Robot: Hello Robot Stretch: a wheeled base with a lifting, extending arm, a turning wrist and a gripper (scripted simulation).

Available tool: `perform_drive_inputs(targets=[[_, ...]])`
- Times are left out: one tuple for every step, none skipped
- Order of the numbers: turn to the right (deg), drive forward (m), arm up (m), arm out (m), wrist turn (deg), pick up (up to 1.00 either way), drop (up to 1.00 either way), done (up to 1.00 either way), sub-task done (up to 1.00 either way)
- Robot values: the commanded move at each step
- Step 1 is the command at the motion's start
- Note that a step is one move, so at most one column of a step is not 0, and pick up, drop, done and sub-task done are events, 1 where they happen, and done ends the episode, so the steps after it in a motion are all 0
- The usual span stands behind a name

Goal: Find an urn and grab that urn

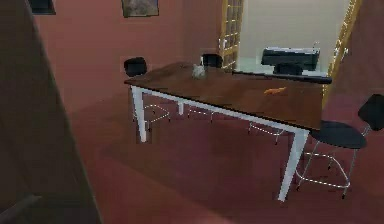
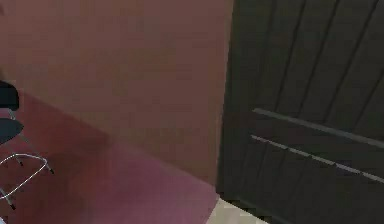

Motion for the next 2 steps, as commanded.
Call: perform_drive_inputs(targets=[[0.0,1.0,0.0,0.0,0.0,0.0,0.0,0.0,0.0],[0.0,0.05,0.0,0.0,0.0,0.0,0.0,0.0,0.0]])
